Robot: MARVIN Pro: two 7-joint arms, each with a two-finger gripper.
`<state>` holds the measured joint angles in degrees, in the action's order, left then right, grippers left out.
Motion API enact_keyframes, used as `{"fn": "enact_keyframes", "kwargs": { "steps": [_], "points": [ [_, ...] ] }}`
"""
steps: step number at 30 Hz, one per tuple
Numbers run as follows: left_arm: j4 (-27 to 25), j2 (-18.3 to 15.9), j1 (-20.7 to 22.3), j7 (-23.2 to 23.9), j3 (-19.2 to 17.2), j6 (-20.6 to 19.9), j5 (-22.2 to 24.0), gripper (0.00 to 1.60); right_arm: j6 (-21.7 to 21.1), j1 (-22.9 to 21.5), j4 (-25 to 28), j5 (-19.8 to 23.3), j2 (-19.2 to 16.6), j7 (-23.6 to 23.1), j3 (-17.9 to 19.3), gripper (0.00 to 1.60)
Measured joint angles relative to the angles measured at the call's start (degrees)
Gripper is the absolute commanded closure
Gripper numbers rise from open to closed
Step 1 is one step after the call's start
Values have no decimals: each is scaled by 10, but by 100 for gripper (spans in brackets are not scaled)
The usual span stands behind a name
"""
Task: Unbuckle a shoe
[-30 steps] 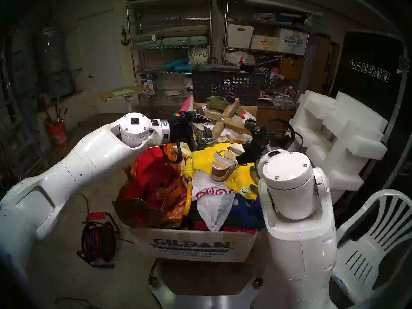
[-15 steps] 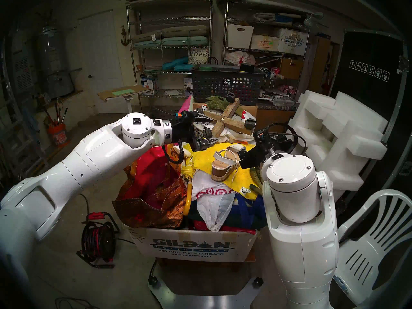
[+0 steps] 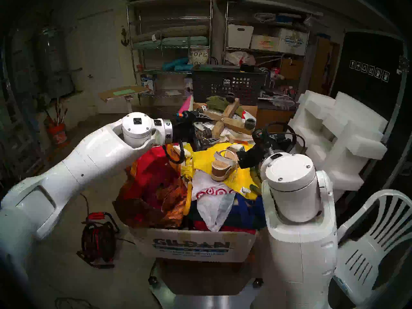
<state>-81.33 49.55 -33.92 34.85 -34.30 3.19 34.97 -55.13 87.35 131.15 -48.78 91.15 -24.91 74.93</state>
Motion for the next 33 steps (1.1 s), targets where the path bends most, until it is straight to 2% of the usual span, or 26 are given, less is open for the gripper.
{"fn": "enact_keyframes", "kwargs": {
  "steps": [20,27,33],
  "points": [
    [0,0,0,0,0,0,-1,0,0,-1,0,-4,1,-3,1,0],
    [0,1,0,0,0,0,-1,0,0,-8,-2,4,-23,-53,45,0],
    [0,1,0,0,0,0,-1,0,8,-18,-7,32,-35,-92,93,0]
  ]
}}
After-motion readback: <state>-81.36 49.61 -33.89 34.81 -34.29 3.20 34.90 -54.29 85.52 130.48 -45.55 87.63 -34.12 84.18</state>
